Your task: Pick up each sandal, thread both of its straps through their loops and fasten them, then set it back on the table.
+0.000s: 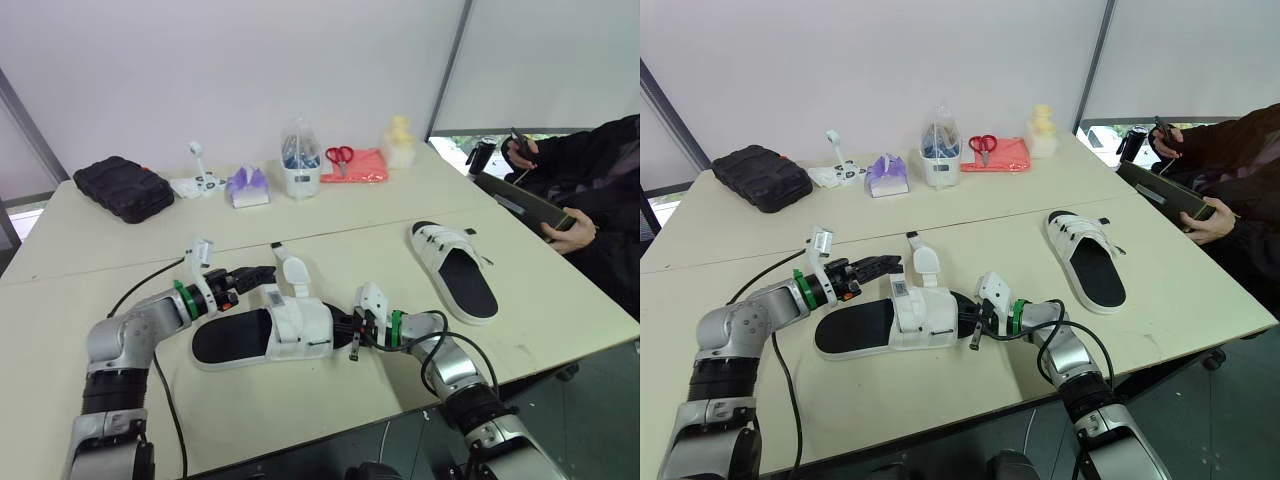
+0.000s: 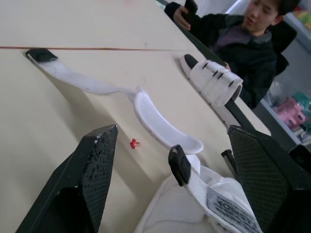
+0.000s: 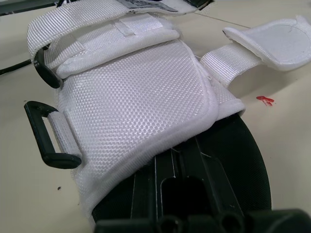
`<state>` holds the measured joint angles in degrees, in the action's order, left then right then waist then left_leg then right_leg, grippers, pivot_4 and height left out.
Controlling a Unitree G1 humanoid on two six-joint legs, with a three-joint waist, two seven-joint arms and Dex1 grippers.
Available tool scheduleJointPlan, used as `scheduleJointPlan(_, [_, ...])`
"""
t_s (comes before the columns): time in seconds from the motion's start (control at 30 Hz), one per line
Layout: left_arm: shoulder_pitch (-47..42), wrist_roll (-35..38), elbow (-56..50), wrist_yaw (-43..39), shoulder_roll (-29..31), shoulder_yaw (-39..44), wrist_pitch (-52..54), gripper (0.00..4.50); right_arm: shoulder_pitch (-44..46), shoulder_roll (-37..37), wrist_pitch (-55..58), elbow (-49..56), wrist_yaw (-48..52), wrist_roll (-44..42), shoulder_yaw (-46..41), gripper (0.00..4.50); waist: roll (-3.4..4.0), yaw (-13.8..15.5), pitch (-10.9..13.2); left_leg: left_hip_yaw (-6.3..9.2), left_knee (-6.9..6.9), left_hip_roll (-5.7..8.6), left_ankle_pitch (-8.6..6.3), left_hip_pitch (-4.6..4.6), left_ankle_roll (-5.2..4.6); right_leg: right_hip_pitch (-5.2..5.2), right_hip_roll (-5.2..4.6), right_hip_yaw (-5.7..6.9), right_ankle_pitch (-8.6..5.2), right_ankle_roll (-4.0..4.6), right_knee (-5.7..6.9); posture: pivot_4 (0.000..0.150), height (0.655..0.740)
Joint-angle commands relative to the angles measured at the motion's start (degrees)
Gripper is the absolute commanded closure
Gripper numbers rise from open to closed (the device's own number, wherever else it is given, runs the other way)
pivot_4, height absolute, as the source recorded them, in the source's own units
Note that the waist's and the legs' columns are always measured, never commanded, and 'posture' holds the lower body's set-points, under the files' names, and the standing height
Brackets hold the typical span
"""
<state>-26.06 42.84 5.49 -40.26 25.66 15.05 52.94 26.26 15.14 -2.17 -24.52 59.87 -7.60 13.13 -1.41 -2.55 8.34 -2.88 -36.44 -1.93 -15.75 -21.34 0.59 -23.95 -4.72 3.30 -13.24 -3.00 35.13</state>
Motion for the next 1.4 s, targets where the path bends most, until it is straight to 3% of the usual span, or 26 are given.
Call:
scheduleJointPlan(0.03, [2.13, 4.15, -6.33, 0.31, 0.46, 1.44, 3.48, 0.68, -3.68, -0.6, 2.38, -6.43, 0.01, 4.59, 5.19, 4.5, 0.0, 0.01, 0.0, -0.02, 0.06, 0.0, 0.01, 0.01, 0.01, -0.04, -0.02, -0.01, 0.0, 0.01, 0.0, 0.15, 0.74])
scheduleJointPlan(0.2, [1.39, 2.19, -5.31, 0.73, -1.01, -1.86, 1.69, 0.68, -3.36, -1.09, 1.94, -7.05, -0.11, 4.76, 5.26, 4.5, -0.01, 0.0, -0.01, -0.02, 0.22, 0.01, 0.03, 0.06, 0.06, -0.13, -0.02, 0.0, -0.05, 0.21, 0.0, 0.15, 0.74])
scheduleJointPlan(0.23, [0.95, 1.54, -4.81, 0.8, -1.36, -2.58, 0.98, 0.91, -3.32, -1.1, 1.85, -7.12, -0.1, 4.76, 5.23, 4.5, -0.01, 0.01, -0.01, -0.02, 0.23, 0.02, 0.04, 0.06, 0.05, -0.14, -0.02, 0.0, -0.05, 0.22, 0.0, 0.15, 0.74])
scheduleJointPlan(0.3, [0.08, 0.15, -3.76, 0.81, -1.75, -3.7, -0.58, 1.49, -3.16, -1.16, 1.68, -7.41, -0.17, 4.86, 5.22, 4.5, -0.01, 0.02, -0.01, -0.02, 0.24, 0.02, 0.04, 0.06, 0.05, -0.16, 0.0, 0.01, -0.05, 0.22, 0.0, 0.15, 0.74])
scheduleJointPlan(0.4, [-0.72, -0.5, -3.03, -0.02, -1.61, -4.06, -1.95, 3.03, -3.16, -1.02, 1.66, -7.34, -0.22, 4.84, 5.08, 4.5, -0.02, -0.04, -0.01, -0.04, 0.25, 0.02, 0.04, 0.05, 0.05, -0.2, 0.03, 0.01, -0.04, 0.23, 0.0, 0.15, 0.74])
scheduleJointPlan(0.5, [-0.87, -0.34, -3.35, -0.22, -1.58, -3.78, -2.66, 4.27, -3.37, -0.81, 1.7, -7.11, -0.27, 4.81, 4.97, 4.5, -0.02, -0.01, -0.01, -0.05, 0.29, 0.02, 0.04, 0.05, 0.04, -0.25, 0.06, 0.01, -0.04, 0.22, 0.01, 0.15, 0.74])
scheduleJointPlan(0.53, [-0.9, 0.33, -4.12, -0.08, -1.71, -3.39, -2.35, 4.45, -3.46, -0.77, 1.74, -7.0, -0.29, 4.8, 4.96, 4.5, -0.02, 0.0, -0.01, -0.05, 0.29, 0.02, 0.04, 0.04, 0.04, -0.26, 0.06, 0.02, -0.03, 0.22, 0.01, 0.15, 0.74])
scheduleJointPlan(0.7, [-1.35, 5.08, -8.09, -0.08, -2.03, -0.76, -0.43, 4.45, -3.52, -0.66, 1.78, -6.97, -0.41, 4.79, 4.91, 4.5, -0.04, 0.0, -0.01, -0.06, 0.26, 0.02, 0.04, 0.03, 0.04, -0.25, 0.06, 0.02, -0.03, 0.21, 0.01, 0.15, 0.74])
scheduleJointPlan(0.87, [-1.88, 16.62, -17.14, 0.97, -1.13, 2.01, 6.75, 4.45, -3.62, -0.5, 1.9, -6.8, -0.39, 4.72, 4.85, 4.5, -0.05, 0.02, -0.01, -0.05, 0.27, 0.02, 0.05, 0.02, 0.04, -0.25, 0.07, 0.02, -0.03, 0.2, 0.02, 0.15, 0.74])
scheduleJointPlan(1.03, [-3.26, 20.49, -19.21, 4.84, -1.95, 1.85, 7.68, 4.45, -3.75, -0.45, 1.91, -6.96, -0.25, 4.75, 4.99, 4.5, -0.05, 0.05, -0.01, -0.05, 0.23, 0.04, 0.05, 0.05, 0.03, -0.19, 0.11, 0.02, -0.03, 0.2, 0.02, 0.15, 0.74])
scheduleJointPlan(1.27, [-5.44, 11.5, -12.14, 3.81, -1.2, -3.12, 2.14, 4.45, -3.53, -0.49, 1.92, -7.09, -0.17, 4.73, 4.99, 4.5, -0.08, 0.06, 0.0, -0.07, 0.2, 0.06, 0.07, 0.05, 0.03, -0.15, 0.26, 0.02, -0.04, 0.19, 0.01, 0.15, 0.74])
scheduleJointPlan(1.4, [-5.52, 2.36, -3.59, -1.23, 0.36, -7.99, -5.88, 4.45, -4.2, -0.26, 2.14, -6.17, -0.5, 4.7, 4.94, 4.5, -0.07, 0.13, -0.01, -0.07, 0.21, 0.06, 0.07, 0.06, 0.02, -0.15, 0.33, 0.02, -0.04, 0.18, 0.01, 0.15, 0.74])
